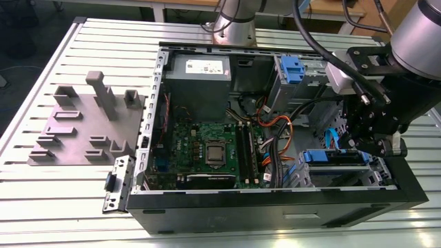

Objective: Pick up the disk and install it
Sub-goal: 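Insert the second disk wire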

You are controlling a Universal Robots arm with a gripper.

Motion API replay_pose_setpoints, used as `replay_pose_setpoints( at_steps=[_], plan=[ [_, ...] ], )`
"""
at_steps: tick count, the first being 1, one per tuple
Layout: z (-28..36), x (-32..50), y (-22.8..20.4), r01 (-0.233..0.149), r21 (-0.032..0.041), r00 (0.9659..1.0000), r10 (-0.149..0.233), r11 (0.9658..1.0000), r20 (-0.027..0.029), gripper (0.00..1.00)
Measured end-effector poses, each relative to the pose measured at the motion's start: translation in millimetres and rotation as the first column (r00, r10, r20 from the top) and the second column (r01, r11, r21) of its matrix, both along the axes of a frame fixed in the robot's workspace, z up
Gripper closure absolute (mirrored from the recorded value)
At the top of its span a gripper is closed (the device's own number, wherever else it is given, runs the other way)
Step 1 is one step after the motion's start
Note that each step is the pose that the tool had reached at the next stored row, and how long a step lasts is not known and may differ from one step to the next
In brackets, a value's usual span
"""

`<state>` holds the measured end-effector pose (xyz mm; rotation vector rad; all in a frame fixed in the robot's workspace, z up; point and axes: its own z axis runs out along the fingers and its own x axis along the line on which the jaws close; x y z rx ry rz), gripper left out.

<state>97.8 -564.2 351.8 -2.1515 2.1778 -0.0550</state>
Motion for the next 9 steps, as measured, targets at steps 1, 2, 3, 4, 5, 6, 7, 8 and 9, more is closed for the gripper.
replay_pose_setpoints(
  at_steps=[1, 2, 3, 4, 5, 6, 7, 8, 9],
  plan=[
    [0.0, 0.0, 0.0, 0.000, 0.0000, 1.0000, 0.000, 1.0000, 0.0000, 0.89],
    [0.0, 0.0, 0.0, 0.000, 0.0000, 1.0000, 0.000, 1.0000, -0.0001, 0.89],
    [0.0, 0.0, 0.0, 0.000, 0.0000, 1.0000, 0.000, 1.0000, 0.0000, 0.89],
    [0.0, 0.0, 0.0, 0.000, 0.0000, 1.0000, 0.000, 1.0000, 0.0000, 0.89],
    [0.0, 0.0, 0.0, 0.000, 0.0000, 1.0000, 0.000, 1.0000, -0.0001, 0.89],
    [0.0, 0.0, 0.0, 0.000, 0.0000, 1.0000, 0.000, 1.0000, -0.0001, 0.89],
    [0.0, 0.0, 0.0, 0.000, 0.0000, 1.0000, 0.000, 1.0000, -0.0002, 0.89],
    [0.0, 0.0, 0.0, 0.000, 0.0001, 1.0000, 0.000, 1.0000, -0.0002, 0.89],
    [0.0, 0.0, 0.0, 0.000, 0.0000, 1.0000, 0.000, 1.0000, -0.0002, 0.89]
  ],
)
